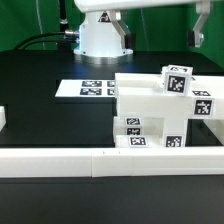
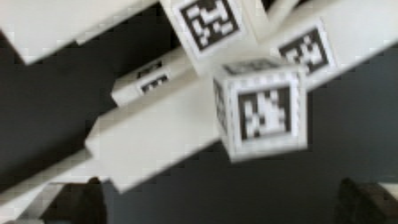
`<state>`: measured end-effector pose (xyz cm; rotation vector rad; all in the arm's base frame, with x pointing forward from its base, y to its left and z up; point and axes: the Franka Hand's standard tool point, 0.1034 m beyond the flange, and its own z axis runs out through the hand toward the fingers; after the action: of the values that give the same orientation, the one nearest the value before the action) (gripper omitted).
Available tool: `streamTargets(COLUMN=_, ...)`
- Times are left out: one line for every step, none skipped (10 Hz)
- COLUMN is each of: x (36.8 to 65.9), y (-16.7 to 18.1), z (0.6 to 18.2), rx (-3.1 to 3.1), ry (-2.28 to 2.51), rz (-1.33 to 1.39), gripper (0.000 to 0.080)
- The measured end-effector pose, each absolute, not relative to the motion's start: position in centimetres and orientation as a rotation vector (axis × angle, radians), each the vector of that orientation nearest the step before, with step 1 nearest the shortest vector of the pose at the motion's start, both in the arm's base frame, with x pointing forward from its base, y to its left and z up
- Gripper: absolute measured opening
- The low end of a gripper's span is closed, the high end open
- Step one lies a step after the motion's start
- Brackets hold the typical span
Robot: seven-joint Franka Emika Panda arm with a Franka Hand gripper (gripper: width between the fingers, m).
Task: Assemble chair
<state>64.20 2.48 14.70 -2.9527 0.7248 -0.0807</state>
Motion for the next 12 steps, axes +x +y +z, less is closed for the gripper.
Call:
streamTargets(x=64.0, y=3.0, z=14.0, rx=-2.953, ry=0.743, rz=-0.067, gripper=0.0649)
streamTargets(x=64.0, y=3.3, z=13.6, rx=-2.956, ry=0.743, rz=-0.066, gripper=0.0649)
streamTargets(x=64.1, y=3.5, z=13.4, rx=-2.959, ry=0.739, rz=-0.07, gripper=0.0649)
streamTargets(x=64.0, y=3.8, z=13.1, rx=-2.958, ry=0.749, rz=-0.064, gripper=0.0649)
streamTargets(x=64.1, y=4.0, z=12.7, rx=-2.959, ry=0.754, rz=-0.058, gripper=0.0649)
streamTargets(x=64.2, y=4.2, z=12.2, rx=-2.961, ry=0.756, rz=-0.052, gripper=0.0649)
streamTargets(x=64.0, y=4.3, z=11.6, rx=-2.965, ry=0.758, rz=-0.04, gripper=0.0649)
streamTargets(x=64.0, y=4.3, z=11.3, rx=-2.966, ry=0.761, rz=-0.034, gripper=0.0649)
streamTargets(x=64.0, y=4.2, z=11.3, rx=-2.966, ry=0.762, rz=-0.034, gripper=0.063)
streamTargets(x=64.0, y=4.1, z=11.3, rx=-2.966, ry=0.764, rz=-0.034, gripper=0.0492)
streamTargets(x=64.0, y=4.1, z=11.3, rx=-2.968, ry=0.757, rz=-0.035, gripper=0.0357)
streamTargets(x=64.0, y=4.1, z=11.3, rx=-2.967, ry=0.759, rz=-0.034, gripper=0.0357)
